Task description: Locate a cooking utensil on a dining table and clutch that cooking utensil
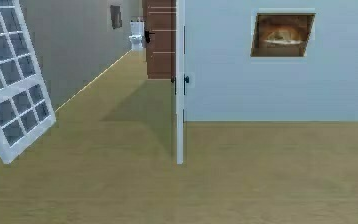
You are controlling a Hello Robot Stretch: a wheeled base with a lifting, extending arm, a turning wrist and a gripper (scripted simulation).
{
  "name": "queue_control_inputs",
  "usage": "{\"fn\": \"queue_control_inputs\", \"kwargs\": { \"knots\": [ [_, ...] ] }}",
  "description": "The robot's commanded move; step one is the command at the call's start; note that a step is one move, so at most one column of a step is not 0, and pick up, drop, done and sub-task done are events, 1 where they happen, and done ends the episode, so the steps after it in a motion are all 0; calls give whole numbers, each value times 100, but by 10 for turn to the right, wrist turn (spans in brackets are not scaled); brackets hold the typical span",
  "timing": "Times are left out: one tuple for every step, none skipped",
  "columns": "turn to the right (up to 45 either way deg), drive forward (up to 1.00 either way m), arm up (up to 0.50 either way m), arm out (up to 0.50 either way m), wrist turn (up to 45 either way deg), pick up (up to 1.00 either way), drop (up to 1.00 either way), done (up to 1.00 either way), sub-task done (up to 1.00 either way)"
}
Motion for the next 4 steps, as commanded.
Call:
{"fn": "queue_control_inputs", "kwargs": {
  "knots": [
    [450, 0, 0, 0, 0, 0, 0, 0, 0],
    [450, 0, 0, 0, 0, 0, 0, 0, 0],
    [0, 100, 0, 0, 0, 0, 0, 0, 0],
    [150, 0, 0, 0, 0, 0, 0, 0, 0]
  ]
}}
